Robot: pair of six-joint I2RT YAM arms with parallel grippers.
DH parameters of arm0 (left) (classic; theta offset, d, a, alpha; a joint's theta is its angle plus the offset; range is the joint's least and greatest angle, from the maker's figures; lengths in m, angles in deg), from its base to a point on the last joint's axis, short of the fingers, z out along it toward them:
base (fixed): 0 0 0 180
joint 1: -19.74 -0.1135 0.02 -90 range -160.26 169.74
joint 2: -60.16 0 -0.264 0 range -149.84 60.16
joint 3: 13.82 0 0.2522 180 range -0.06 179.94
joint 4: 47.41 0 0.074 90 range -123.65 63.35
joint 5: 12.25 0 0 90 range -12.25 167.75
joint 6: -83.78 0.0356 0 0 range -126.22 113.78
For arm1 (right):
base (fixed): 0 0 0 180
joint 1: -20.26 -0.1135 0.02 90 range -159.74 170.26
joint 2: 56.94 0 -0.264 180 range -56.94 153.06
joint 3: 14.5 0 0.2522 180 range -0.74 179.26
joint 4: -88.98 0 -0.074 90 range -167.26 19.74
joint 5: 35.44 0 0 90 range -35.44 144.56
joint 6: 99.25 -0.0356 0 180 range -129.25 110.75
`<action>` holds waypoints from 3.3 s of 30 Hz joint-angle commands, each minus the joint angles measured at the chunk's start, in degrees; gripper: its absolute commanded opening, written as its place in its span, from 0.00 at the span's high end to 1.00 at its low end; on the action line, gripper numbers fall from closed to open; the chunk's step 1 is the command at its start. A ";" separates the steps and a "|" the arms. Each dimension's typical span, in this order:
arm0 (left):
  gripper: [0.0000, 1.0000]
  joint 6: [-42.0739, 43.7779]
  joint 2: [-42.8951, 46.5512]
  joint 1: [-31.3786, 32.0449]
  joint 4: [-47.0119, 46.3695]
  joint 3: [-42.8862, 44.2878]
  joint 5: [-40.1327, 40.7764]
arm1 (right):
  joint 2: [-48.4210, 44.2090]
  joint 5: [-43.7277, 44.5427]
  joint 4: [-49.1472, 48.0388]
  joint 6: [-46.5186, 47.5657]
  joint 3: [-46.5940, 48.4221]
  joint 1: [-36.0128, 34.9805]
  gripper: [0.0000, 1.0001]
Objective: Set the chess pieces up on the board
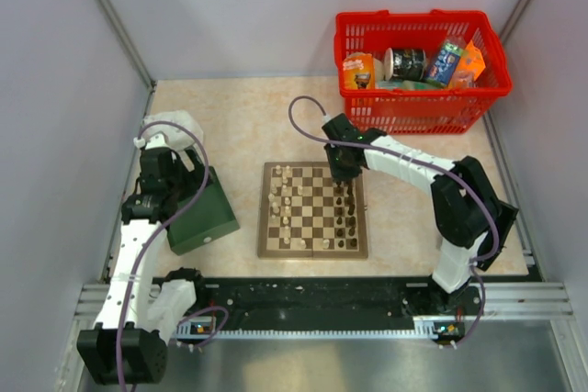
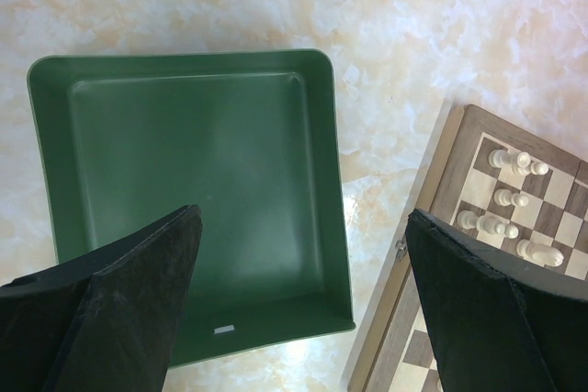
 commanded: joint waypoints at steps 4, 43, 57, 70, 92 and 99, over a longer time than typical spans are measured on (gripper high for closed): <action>0.02 0.12 0.96 0.22 -0.59 0.08 0.36 | -4.45 -0.52 0.18 0.88 4.28 0.67 0.73; 0.02 -0.32 2.10 0.13 -1.47 -1.24 -0.96 | -6.31 0.18 2.55 -2.73 4.18 -13.92 0.57; 0.02 0.03 4.91 0.13 0.90 -1.94 1.50 | 3.89 -2.81 -0.17 -1.85 11.66 -11.99 0.59; 0.02 -0.06 4.21 0.22 1.08 -1.86 1.41 | 7.50 -2.28 -0.26 -0.70 13.33 -11.55 0.61; 0.02 -0.32 3.77 0.22 1.08 -2.30 1.41 | 9.08 -2.90 -0.70 0.17 13.77 -11.02 0.70; 0.02 -0.41 3.77 0.13 0.72 -2.30 0.88 | 9.52 -2.98 -0.70 0.18 14.74 -10.93 0.70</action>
